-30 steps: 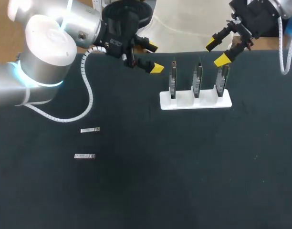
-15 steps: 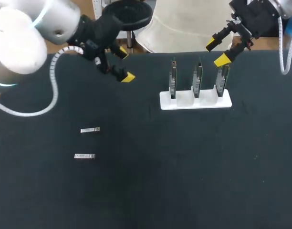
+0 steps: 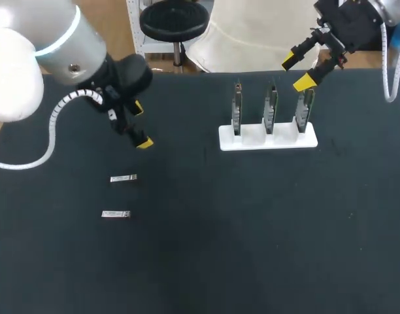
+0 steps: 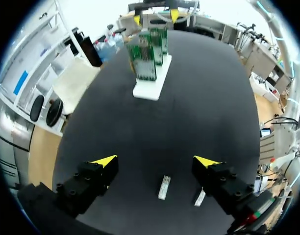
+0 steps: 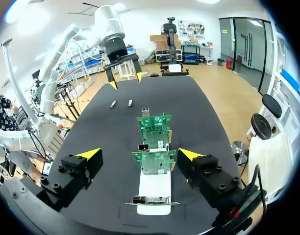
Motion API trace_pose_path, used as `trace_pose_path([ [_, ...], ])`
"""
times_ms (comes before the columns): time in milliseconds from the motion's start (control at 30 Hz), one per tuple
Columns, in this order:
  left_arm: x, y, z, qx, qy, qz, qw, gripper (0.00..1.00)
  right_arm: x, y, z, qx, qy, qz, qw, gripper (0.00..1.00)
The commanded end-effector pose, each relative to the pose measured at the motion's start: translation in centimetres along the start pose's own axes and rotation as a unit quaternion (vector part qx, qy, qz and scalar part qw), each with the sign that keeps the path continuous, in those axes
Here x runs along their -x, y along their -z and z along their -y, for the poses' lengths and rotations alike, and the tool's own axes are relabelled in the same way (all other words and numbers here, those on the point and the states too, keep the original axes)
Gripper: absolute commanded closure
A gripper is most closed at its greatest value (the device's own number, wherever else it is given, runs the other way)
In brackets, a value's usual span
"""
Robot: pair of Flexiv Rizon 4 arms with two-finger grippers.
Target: Pick up the optical module with the left hand, and insert it into the network port with the right hand.
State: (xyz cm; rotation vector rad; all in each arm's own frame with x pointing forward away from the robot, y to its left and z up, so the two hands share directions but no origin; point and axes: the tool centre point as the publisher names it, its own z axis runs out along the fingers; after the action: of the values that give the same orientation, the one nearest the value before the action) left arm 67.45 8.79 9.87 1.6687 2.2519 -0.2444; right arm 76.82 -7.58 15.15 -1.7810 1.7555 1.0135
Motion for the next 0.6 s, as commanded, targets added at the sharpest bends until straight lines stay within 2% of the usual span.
trace_pose_path([
  [33, -1.4, -0.5, 0.2, 0.003, 0.001, -0.035, 0.999, 0.0, 0.0, -0.1, -0.3, -0.004, 0.001, 0.0, 1.0, 0.0],
  [333, -5.1, -1.7, 1.0, -0.015, -0.007, -0.086, 0.996, 0.0, 0.0, -0.1, -0.3, -0.004, 0.001, 0.0, 1.0, 0.0],
  [600, -7.0, -2.7, 2.0, -0.035, -0.001, -0.103, 0.994, 0.0, 0.0, -0.1, -0.3, -0.004, 0.001, 0.0, 1.0, 0.0],
])
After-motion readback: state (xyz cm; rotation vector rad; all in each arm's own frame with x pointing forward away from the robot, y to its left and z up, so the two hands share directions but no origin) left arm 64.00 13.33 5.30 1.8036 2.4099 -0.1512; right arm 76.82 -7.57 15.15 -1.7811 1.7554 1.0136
